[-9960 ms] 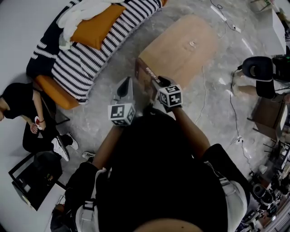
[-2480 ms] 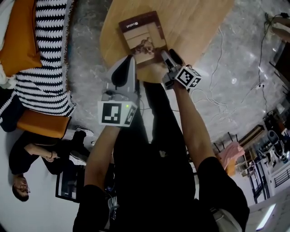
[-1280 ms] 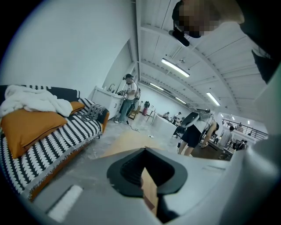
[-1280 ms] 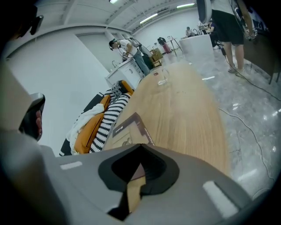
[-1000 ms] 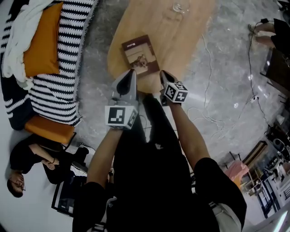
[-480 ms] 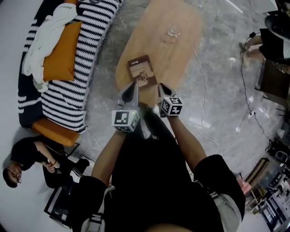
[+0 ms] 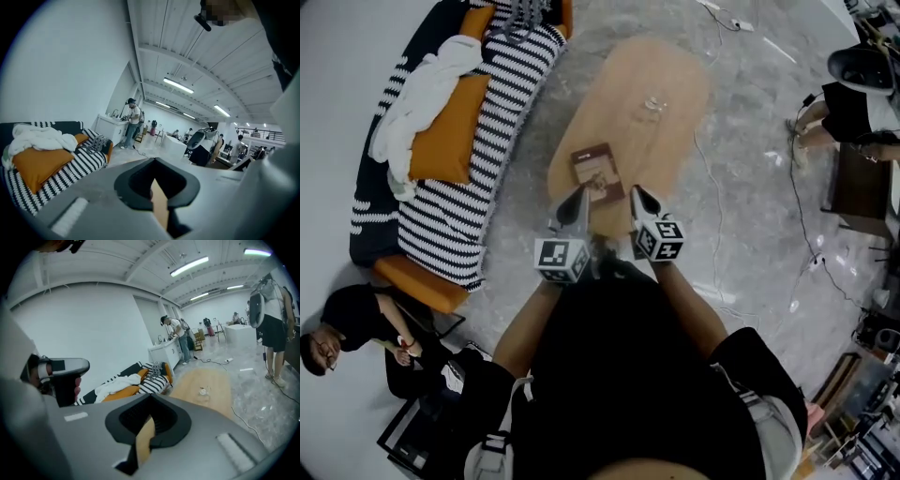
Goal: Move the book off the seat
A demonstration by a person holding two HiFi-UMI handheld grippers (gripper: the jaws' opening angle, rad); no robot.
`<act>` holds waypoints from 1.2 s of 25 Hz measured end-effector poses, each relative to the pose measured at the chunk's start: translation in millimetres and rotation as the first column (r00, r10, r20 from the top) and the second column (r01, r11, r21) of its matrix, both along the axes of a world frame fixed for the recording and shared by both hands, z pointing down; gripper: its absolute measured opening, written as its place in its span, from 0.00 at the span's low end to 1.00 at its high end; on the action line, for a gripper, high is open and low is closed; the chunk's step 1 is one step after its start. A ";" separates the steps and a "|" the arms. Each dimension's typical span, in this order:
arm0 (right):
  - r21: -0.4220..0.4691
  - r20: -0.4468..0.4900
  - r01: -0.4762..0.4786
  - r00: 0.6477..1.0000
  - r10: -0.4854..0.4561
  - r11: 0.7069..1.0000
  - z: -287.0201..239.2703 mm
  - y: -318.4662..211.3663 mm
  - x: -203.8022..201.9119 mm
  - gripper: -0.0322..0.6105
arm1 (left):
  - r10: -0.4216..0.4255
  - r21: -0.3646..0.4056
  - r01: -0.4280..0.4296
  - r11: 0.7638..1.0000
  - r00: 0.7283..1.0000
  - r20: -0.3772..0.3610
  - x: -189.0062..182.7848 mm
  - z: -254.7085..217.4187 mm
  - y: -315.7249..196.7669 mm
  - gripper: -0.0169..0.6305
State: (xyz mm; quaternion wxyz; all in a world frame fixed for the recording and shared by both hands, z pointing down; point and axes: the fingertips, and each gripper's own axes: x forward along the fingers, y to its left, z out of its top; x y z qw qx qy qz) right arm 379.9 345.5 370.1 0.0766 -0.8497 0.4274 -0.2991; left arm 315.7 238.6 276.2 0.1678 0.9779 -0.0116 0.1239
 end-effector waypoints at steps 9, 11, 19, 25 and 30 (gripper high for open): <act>0.147 -0.183 0.051 0.983 -0.024 0.988 -109.5 0.4 -24.1 0.06 | -0.018 0.057 0.020 0.998 0.999 -0.027 -17.5 -29.3 12.6 0.04; 0.168 -0.196 0.040 0.981 -0.006 0.985 -122.7 4.4 -25.5 0.06 | -0.017 0.060 0.018 0.998 0.999 -0.027 -18.8 -32.9 16.4 0.04; 0.156 -0.198 0.031 0.980 0.001 0.987 -132.8 10.7 -23.5 0.06 | -0.068 0.083 0.071 0.994 0.997 -0.032 -24.6 -37.8 4.0 0.04; 0.156 -0.218 0.041 0.976 -0.006 0.987 -133.2 7.7 -23.5 0.06 | -0.071 0.100 0.074 0.992 0.997 -0.040 -24.0 -37.1 -1.2 0.04; 0.163 -0.218 0.042 0.976 -0.006 0.986 -133.7 3.8 -19.2 0.06 | -0.078 0.105 0.082 0.991 0.996 -0.045 -23.8 -37.7 -4.6 0.04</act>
